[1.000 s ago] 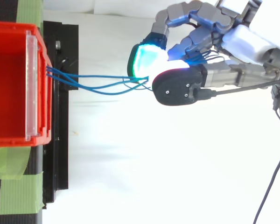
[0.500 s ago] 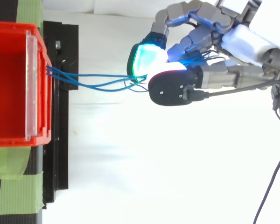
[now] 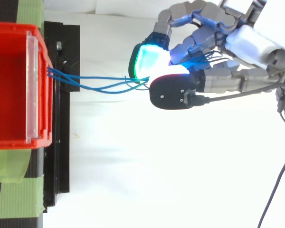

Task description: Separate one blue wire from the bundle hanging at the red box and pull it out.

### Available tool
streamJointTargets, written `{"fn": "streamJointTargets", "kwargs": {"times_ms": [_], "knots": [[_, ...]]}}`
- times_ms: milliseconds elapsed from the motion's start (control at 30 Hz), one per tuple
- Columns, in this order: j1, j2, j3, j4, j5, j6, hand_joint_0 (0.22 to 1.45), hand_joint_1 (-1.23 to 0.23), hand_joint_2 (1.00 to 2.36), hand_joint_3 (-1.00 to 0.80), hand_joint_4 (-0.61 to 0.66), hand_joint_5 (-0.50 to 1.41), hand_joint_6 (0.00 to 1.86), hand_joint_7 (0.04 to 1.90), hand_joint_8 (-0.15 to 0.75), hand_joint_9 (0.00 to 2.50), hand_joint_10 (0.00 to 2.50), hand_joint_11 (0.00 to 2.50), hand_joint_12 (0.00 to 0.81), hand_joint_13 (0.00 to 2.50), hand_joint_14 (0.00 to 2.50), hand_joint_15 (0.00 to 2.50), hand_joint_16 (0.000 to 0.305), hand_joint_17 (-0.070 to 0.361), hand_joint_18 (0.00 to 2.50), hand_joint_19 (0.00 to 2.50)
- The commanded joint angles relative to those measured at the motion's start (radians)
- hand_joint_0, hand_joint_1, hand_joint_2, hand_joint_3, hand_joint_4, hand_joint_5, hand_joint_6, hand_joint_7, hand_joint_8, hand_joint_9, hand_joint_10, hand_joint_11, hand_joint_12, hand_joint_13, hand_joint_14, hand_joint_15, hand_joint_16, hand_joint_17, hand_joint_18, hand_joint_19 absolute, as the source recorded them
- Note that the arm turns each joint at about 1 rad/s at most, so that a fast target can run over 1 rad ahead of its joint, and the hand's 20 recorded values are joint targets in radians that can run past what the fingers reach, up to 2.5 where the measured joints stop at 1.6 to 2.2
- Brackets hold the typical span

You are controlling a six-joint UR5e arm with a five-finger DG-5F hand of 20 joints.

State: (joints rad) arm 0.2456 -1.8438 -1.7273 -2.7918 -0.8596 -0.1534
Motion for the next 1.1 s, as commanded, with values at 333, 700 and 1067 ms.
{"fn": "streamJointTargets", "kwargs": {"times_ms": [333,700,1067], "knots": [[0.001,0.000,0.000,0.000,0.001,0.002,0.66,-0.81,1.03,0.13,0.19,-0.21,0.89,1.16,0.295,0.96,0.57,1.77,0.339,1.03,2.14,1.28,0.046,0.103,0.99,1.27],[0.003,0.000,0.000,-0.002,0.001,0.003,0.48,-0.61,1.40,0.03,0.11,-0.13,0.88,1.32,0.394,1.16,0.92,1.65,0.435,1.15,2.35,1.09,0.074,0.167,1.25,1.21],[0.003,0.000,0.000,-0.002,0.001,0.003,0.67,-0.84,1.03,0.11,0.12,-0.21,0.91,1.26,0.286,0.97,0.66,1.93,0.338,1.01,2.09,1.32,0.049,0.110,0.91,1.26]]}}
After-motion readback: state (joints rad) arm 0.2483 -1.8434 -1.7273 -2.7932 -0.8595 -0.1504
